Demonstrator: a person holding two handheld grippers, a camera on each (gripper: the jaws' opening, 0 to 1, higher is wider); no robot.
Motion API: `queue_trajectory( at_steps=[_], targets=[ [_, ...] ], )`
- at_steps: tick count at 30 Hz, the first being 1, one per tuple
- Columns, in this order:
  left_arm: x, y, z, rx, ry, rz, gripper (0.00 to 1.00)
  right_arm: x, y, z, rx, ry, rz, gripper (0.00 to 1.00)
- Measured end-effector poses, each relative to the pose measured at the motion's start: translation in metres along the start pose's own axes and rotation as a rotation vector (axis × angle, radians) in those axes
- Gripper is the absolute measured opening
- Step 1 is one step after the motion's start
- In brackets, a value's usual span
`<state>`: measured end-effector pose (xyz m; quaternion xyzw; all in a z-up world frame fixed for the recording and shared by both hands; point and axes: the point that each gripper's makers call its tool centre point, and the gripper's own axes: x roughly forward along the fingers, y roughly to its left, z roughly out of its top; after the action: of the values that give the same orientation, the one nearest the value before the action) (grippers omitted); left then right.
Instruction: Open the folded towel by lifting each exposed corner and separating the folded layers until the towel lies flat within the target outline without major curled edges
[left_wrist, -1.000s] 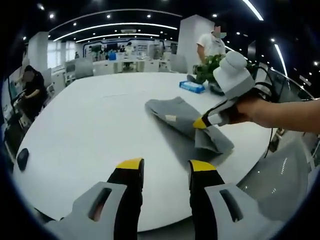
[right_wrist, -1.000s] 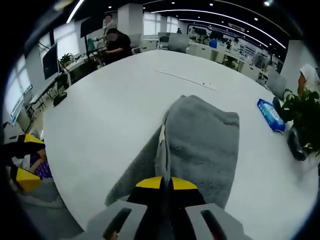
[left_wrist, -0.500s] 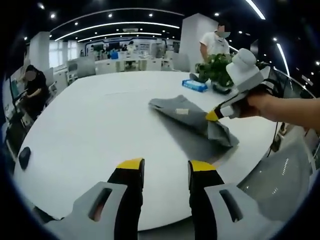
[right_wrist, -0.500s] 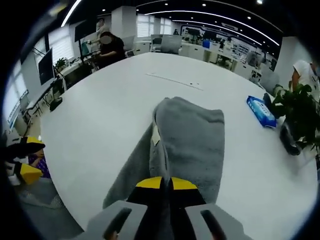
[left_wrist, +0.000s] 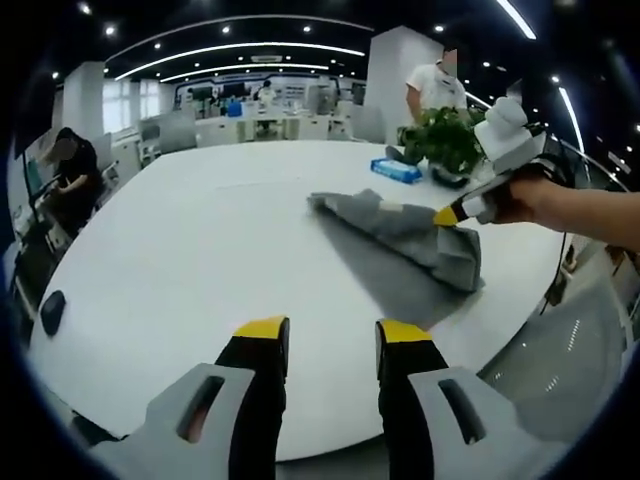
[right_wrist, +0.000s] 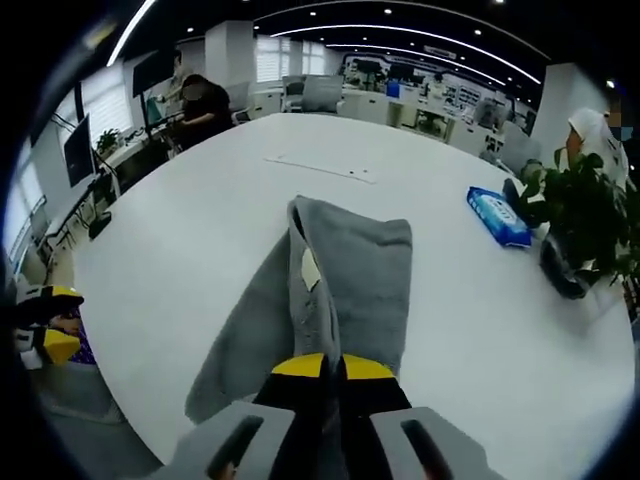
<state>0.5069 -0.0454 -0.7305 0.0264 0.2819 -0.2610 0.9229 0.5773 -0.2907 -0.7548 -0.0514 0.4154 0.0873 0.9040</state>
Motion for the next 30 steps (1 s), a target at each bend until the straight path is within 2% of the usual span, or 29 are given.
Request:
queue_trajectory(
  at_steps=[17,30],
  targets=[
    [0.000,0.001,-0.002,0.007,0.004,0.010,0.33,-0.017,-0.036,0.001,0.054,-0.025,-0.049,0.01],
    [0.000,0.003,-0.002,0.002,0.011,0.015,0.33,-0.021,-0.061,0.000,0.083,-0.028,-0.087,0.01]
  ],
)
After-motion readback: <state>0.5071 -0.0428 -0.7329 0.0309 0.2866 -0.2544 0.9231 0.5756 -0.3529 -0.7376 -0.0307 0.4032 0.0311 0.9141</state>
